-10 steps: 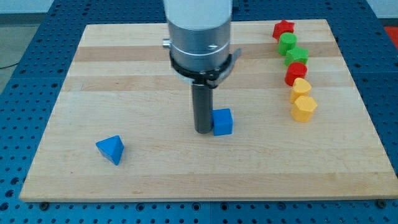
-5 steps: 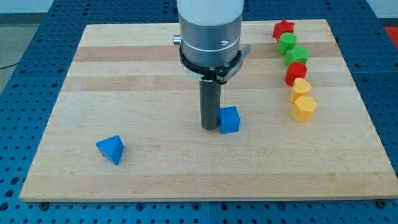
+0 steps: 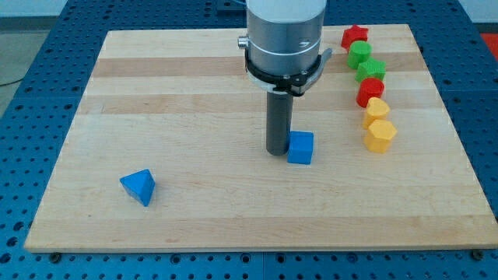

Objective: Push the blue cube towards right

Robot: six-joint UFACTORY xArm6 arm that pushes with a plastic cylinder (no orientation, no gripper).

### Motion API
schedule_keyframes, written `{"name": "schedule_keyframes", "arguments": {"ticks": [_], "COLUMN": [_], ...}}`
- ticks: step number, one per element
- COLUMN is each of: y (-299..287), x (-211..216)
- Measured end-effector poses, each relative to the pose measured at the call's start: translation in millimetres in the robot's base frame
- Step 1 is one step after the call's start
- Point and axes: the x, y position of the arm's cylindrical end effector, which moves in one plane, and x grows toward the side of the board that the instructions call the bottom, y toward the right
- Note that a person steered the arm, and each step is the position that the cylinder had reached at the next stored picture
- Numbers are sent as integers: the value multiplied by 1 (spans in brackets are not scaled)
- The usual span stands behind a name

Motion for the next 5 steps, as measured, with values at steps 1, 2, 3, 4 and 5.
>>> {"name": "schedule_keyframes", "arguments": {"ticks": [1,2,3,4,5], "y": [11,27,47,51,46], "x": [0,4,10,11,-2]}}
